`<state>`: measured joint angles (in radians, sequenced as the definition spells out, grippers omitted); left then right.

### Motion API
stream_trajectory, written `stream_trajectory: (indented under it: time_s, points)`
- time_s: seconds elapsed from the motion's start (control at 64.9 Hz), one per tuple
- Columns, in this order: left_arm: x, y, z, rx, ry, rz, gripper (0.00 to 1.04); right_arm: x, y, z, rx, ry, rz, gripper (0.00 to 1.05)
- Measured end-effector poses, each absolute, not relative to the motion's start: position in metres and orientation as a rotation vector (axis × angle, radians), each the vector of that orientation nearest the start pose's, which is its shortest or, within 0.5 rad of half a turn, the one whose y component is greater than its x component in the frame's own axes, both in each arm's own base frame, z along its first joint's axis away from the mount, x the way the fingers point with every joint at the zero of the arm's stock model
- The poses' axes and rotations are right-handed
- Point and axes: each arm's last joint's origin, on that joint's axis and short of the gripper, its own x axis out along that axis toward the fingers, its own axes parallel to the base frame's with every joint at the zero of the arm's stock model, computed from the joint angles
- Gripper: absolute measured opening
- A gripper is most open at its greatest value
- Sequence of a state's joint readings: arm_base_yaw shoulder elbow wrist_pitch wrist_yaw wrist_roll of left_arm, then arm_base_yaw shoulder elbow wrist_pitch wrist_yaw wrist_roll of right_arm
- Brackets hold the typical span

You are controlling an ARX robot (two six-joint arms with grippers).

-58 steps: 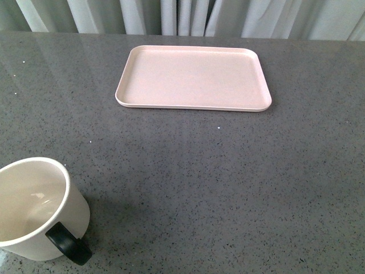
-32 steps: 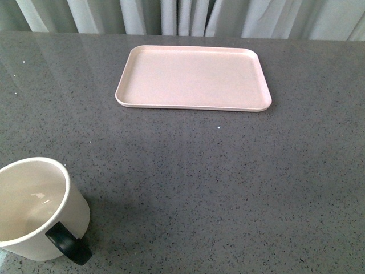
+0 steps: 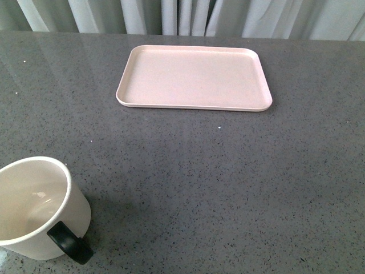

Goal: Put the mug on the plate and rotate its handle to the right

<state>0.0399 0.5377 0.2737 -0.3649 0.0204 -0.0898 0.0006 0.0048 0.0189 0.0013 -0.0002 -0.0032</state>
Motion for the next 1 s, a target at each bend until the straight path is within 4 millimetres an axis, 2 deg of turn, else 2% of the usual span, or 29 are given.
stream_trajectory:
  time_s: [0.246,0.493,1.001]
  points:
    - [0.151,0.000,0.163,-0.036,0.744,-0.037,0.96,0.097,0.000,0.170,-0.003,-0.015,0.001,0.96]
    - [0.171,-0.012,0.156,0.003,0.782,-0.079,0.96,0.097,0.000,0.170,-0.003,-0.015,0.001,0.96]
    - [0.183,-0.031,0.140,0.019,0.841,-0.190,0.96,0.097,0.000,0.170,-0.003,-0.015,0.001,0.96]
